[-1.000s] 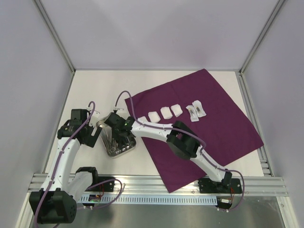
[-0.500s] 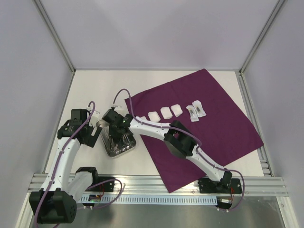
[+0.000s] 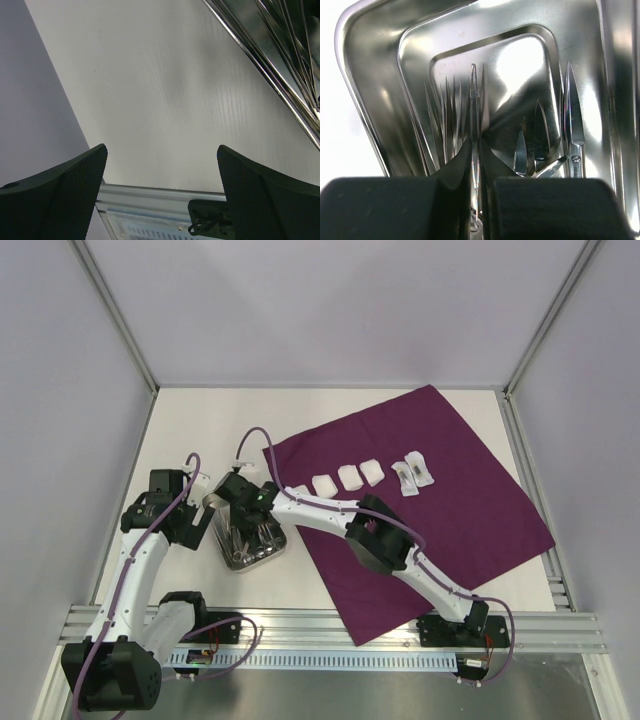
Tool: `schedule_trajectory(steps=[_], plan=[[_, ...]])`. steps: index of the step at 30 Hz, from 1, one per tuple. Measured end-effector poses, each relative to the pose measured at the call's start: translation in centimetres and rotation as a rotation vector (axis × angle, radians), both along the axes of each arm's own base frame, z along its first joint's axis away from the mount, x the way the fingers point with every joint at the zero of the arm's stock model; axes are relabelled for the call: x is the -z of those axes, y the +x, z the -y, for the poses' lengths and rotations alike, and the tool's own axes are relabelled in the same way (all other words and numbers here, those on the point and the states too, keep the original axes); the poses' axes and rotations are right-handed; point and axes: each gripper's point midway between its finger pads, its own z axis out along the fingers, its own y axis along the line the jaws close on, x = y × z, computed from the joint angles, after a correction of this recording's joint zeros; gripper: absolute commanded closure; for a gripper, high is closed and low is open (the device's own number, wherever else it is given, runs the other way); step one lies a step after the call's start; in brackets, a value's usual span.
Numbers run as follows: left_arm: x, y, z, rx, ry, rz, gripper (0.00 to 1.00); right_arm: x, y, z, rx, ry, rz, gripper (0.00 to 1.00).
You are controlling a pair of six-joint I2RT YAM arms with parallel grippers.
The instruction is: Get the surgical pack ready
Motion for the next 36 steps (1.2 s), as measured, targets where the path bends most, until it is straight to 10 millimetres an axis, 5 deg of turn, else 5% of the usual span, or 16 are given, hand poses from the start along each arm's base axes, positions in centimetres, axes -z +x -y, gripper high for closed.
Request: schedule_trajectory(steps=[4, 11, 22, 26, 30, 33, 36], plan=[[0.0, 0.0, 0.0, 0.000, 0.000, -0.002, 0.00, 0.0, -0.3, 0.2, -0.001, -0.008, 0.001, 0.93], [0.1, 0.0, 0.0, 0.000, -0.001, -0.006, 0.00, -0.1, -0.3, 0.2, -0.005, -0.007, 0.002, 0.73], [0.0, 0.1, 0.2, 0.004, -0.011, -0.006, 0.00, -1.4, -0.3, 1.6, -0.043, -0.059, 0.039, 0.66], [-1.1, 0.7, 0.7, 0.014, -0.036, 0.020, 0.00, -6.5, -0.1, 3.3, -0.105, -0.045, 0.121, 0.51], [-2.1, 1.3, 1.1, 0.025, -0.058, 0.049, 0.00, -15.4, 0.6, 6.4, -0.149, 0.061, 0.215, 0.50], [-2.2, 1.3, 1.3, 0.031, -0.068, 0.052, 0.00, -21.7, 3.3, 11.9, -0.113, 0.162, 0.287, 0.50], [-2.1, 1.1, 1.5, 0.036, -0.078, 0.042, 0.00, -23.7, 7.5, 20.4, 0.009, 0.173, 0.326, 0.51]])
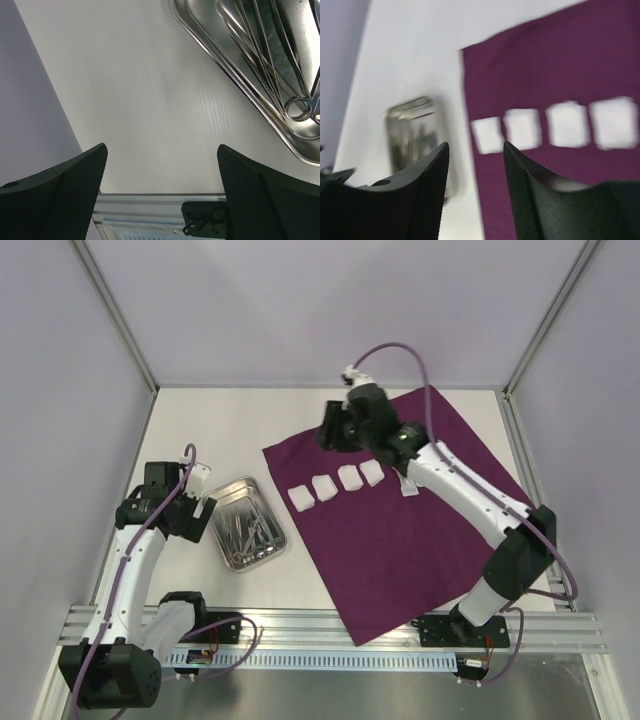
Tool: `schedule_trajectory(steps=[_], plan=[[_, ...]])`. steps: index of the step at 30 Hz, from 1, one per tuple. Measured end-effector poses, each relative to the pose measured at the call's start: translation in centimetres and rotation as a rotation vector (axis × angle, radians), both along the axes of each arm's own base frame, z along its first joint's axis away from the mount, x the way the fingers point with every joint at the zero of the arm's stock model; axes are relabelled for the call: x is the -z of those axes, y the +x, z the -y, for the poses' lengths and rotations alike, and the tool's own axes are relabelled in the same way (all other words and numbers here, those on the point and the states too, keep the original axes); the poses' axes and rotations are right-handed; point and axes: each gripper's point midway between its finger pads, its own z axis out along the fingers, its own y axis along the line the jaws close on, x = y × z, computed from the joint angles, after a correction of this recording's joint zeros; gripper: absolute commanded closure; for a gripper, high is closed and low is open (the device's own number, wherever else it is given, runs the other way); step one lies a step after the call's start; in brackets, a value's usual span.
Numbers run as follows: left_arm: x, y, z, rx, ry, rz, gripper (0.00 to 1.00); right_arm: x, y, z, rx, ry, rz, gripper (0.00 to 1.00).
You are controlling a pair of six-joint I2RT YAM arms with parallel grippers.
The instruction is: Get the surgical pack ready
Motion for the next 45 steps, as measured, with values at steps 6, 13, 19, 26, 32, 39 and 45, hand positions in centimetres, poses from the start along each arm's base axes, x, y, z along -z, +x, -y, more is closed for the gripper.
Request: schedule_trajectory(steps=[6, 13, 19, 26, 32, 39, 45], plan=[[-0.2, -0.2, 0.4, 0.010, -0.019, -0.010, 0.00, 8.0, 4.7, 18.9, 0.351, -0.191, -0.160, 0.59], [-0.1, 0.1, 0.6, 0.004, -0.038, -0.031, 0.00, 15.3, 4.1, 25.7, 0.384, -0.475, -0.327, 0.62], [0.4, 0.1, 0.6, -0.001, -0.040, -0.060, 0.00, 19.5, 4.6, 26.6, 0.324, -0.562, -0.419, 0.60], [0.9, 0.1, 0.4, -0.015, -0.031, -0.087, 0.00, 21.1, 5.6, 26.2, 0.271, -0.565, -0.444, 0.60], [1.0, 0.1, 0.3, -0.027, -0.029, -0.094, 0.00, 21.9, 5.7, 25.3, 0.229, -0.535, -0.453, 0.59], [0.8, 0.1, 0.1, -0.033, -0.020, -0.084, 0.00, 23.8, 6.1, 25.0, 0.216, -0.538, -0.472, 0.69], [0.3, 0.1, 0.0, -0.037, -0.013, -0.058, 0.00, 24.4, 6.1, 25.0, 0.219, -0.531, -0.474, 0.93]])
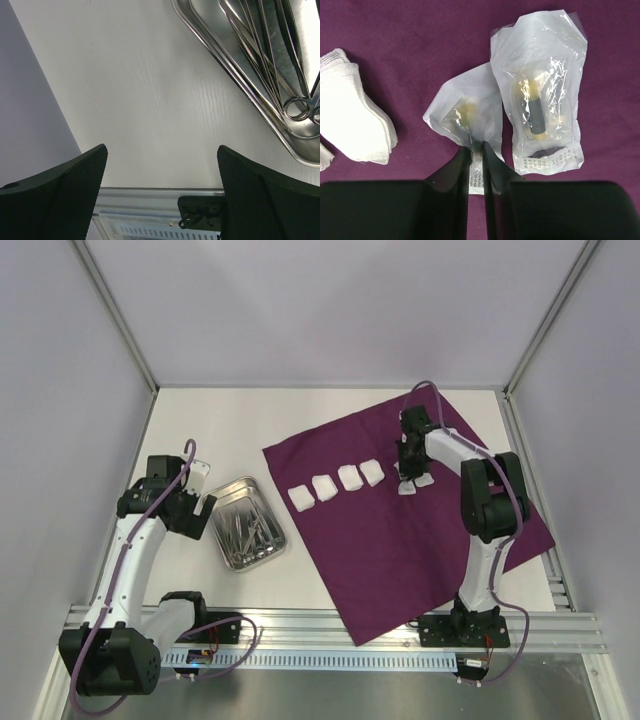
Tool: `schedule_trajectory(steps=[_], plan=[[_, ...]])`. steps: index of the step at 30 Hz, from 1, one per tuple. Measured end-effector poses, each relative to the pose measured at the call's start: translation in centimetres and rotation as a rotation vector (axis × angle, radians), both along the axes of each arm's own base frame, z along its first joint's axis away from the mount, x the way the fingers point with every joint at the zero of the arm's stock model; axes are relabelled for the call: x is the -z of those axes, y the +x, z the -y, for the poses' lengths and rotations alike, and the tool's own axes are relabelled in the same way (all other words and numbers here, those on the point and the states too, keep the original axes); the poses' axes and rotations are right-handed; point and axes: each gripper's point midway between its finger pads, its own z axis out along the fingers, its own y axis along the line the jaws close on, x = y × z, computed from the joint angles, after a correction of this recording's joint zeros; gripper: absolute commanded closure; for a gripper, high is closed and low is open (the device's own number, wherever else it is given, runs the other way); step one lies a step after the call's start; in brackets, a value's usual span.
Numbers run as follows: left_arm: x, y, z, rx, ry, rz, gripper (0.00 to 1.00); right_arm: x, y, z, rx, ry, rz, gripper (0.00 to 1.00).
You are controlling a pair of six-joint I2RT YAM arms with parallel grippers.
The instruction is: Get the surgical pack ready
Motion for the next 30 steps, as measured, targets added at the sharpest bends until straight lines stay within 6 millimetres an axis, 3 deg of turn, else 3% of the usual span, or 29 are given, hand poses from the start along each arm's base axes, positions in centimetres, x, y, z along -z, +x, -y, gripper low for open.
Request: schedule_trajectory(steps=[3, 7, 10, 13, 16, 21, 24, 27, 30], plan=[[0.0, 0.0, 0.0, -0.002, 0.002, 0.000, 0.00, -0.1, -0.1, -0.1, 0.012, 0.010, 0.011, 0.99], [0.0, 0.0, -0.1, -0.002, 0.003, 0.001, 0.00, -0.9, -1.1, -0.7, 0.045, 0.062, 0.012, 0.99], [-0.1, 0.0, -0.1, -0.002, 0.003, 0.003, 0.00, -2.9, -1.8, -1.7, 0.092, 0.133, 0.046, 0.99], [-0.1, 0.0, -0.1, -0.002, 0.004, 0.008, 0.00, -6.3, -2.5, -4.5, 0.137, 0.273, 0.139, 1.00], [-0.2, 0.1, -0.1, -0.003, 0.005, 0.011, 0.00, -9.9, -3.7, -9.7, 0.146, 0.472, 0.223, 1.00], [-0.3, 0.1, -0.2, -0.008, 0.011, 0.019, 0.00, -13.9, -7.1, -22.3, 0.050, 0.728, 0.245, 0.99], [-0.6, 0.1, -0.4, -0.012, 0.019, 0.033, 0.00, -14.6, -9.5, -29.2, 0.038, 0.845, 0.197, 0.99], [-0.7, -0.1, -0.5, -0.016, 0.026, 0.047, 0.00, -14.0, -10.2, -33.9, 0.086, 0.914, 0.138, 0.99], [-0.6, -0.3, -0.6, -0.018, 0.030, 0.050, 0.00, -12.0, -9.7, -37.5, 0.177, 0.924, 0.078, 1.00]])
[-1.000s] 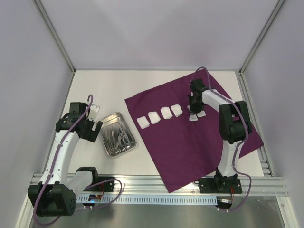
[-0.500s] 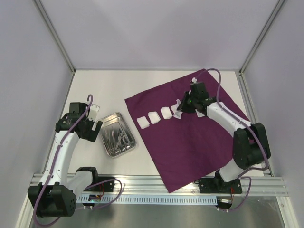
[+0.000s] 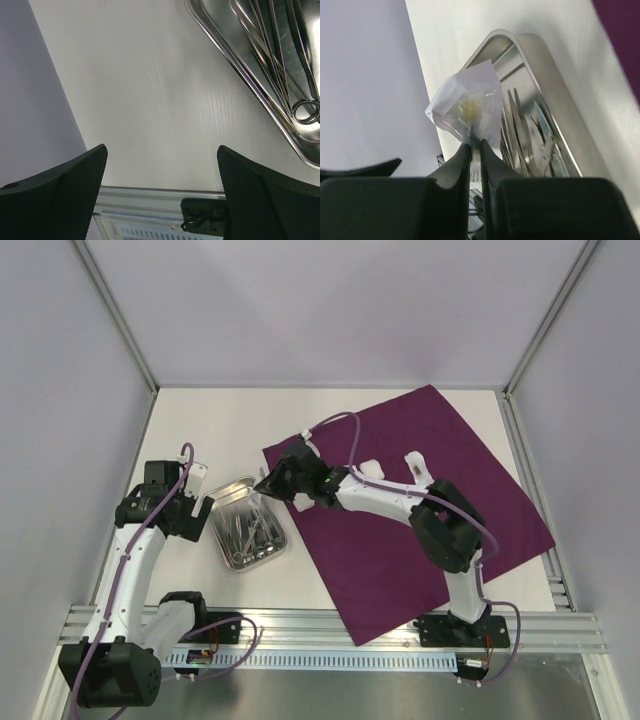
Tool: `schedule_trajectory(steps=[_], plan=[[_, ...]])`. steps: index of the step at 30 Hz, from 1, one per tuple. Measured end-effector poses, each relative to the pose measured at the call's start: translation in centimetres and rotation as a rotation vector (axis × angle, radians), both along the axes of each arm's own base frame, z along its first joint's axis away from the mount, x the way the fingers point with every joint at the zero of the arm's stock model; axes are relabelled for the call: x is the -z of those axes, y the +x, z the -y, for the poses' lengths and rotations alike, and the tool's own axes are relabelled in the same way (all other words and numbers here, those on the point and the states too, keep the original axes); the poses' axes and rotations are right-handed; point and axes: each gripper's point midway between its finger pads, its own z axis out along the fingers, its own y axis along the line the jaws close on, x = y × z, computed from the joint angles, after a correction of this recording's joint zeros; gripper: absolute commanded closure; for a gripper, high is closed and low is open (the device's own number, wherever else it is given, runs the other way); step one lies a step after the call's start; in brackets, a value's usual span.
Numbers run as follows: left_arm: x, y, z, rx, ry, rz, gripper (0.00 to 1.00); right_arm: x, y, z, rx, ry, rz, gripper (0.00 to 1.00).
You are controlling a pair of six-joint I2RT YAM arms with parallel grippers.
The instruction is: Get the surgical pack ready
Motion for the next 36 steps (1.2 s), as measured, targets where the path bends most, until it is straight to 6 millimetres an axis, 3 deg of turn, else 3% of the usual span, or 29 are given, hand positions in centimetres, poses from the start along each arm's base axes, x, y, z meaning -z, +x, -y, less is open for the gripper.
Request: schedule_trajectory(steps=[3, 6, 12, 22, 36], plan=[[0.1, -0.2, 0.0, 0.000, 0.000, -0.001, 0.00, 1.9, 0.9, -2.7, 0.058, -0.012, -0.072, 0.99], [0.2, -0.2, 0.0, 0.000, 0.000, 0.002, 0.00, 3.6, 1.0, -3.8, 0.113, -0.036, -0.129, 1.00], [0.5, -0.4, 0.0, 0.001, 0.000, 0.003, 0.00, 6.5, 1.6, -4.2, 0.207, -0.098, -0.214, 0.99], [0.7, -0.3, 0.0, 0.001, 0.000, 0.007, 0.00, 9.4, 2.7, -5.0, 0.298, -0.151, -0.283, 0.99], [1.0, -0.2, 0.0, 0.002, 0.000, 0.002, 0.00, 9.2, 4.0, -6.3, 0.353, -0.106, -0.280, 0.61]])
